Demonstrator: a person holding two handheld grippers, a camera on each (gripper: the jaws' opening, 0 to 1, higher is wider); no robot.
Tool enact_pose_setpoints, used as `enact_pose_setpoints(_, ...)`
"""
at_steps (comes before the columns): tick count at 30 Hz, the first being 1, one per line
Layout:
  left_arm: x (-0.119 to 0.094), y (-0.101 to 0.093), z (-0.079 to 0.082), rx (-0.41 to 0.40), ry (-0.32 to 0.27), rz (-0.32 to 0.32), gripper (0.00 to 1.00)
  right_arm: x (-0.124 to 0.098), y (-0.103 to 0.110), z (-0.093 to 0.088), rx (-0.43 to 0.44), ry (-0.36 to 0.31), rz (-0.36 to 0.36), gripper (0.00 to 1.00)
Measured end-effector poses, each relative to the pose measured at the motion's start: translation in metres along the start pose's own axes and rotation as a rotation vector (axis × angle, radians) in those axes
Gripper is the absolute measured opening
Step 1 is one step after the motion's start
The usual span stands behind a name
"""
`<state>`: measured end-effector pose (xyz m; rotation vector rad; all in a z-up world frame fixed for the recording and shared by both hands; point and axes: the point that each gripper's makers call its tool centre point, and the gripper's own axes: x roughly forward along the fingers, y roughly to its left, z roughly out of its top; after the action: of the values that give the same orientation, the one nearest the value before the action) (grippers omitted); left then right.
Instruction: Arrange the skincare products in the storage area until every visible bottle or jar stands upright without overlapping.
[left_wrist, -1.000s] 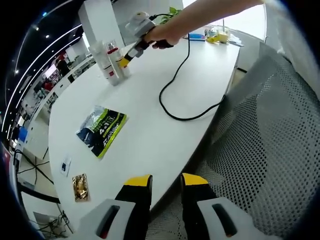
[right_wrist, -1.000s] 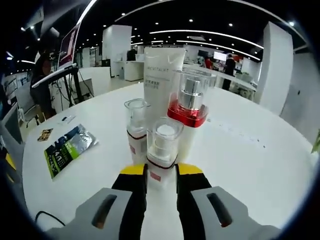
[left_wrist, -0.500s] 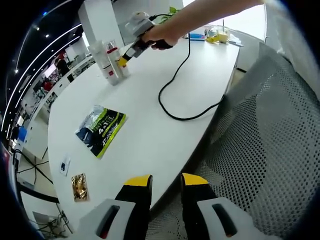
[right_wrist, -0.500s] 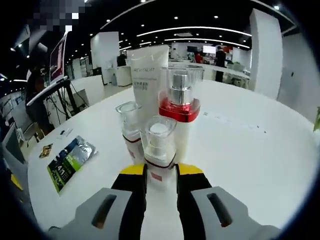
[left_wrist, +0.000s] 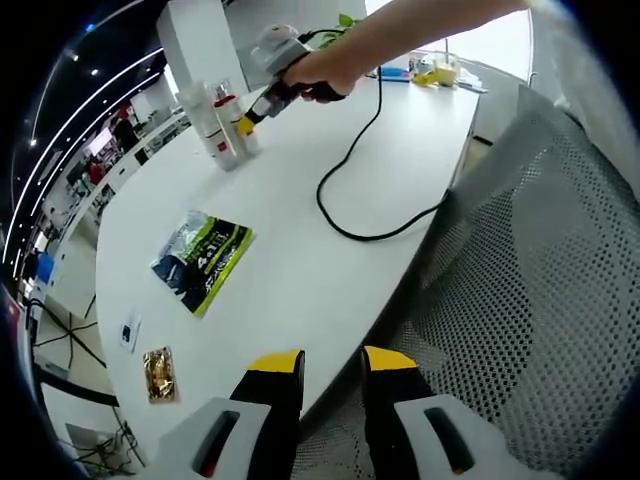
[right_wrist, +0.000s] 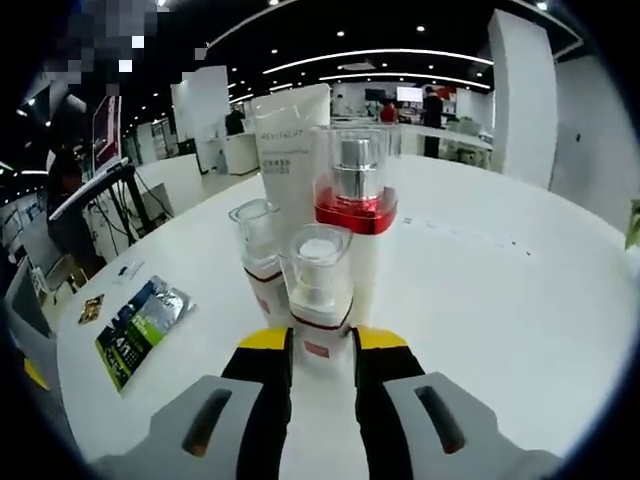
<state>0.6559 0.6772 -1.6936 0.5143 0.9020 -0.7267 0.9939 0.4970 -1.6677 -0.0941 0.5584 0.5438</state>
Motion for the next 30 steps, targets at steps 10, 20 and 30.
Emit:
enact_pose_setpoints(10,0.0,0.0,0.0,0.0,-0.001,0.001,0.23,0.005,-0.002,0.003,0.024,-0.004,-0.019,0.2)
enact_pose_setpoints(20,0.0,0.001,0.0,0.0,-0.001,0.003,0.23,0.001,0.001,0.0,0.033,-0.018,-0.047,0.17)
enact_pose_setpoints(30,0.0,0.001,0.0,0.0,-0.003,0.002,0.23,-0.004,-0.005,-0.004,0.032,-0.024,-0.097,0.17)
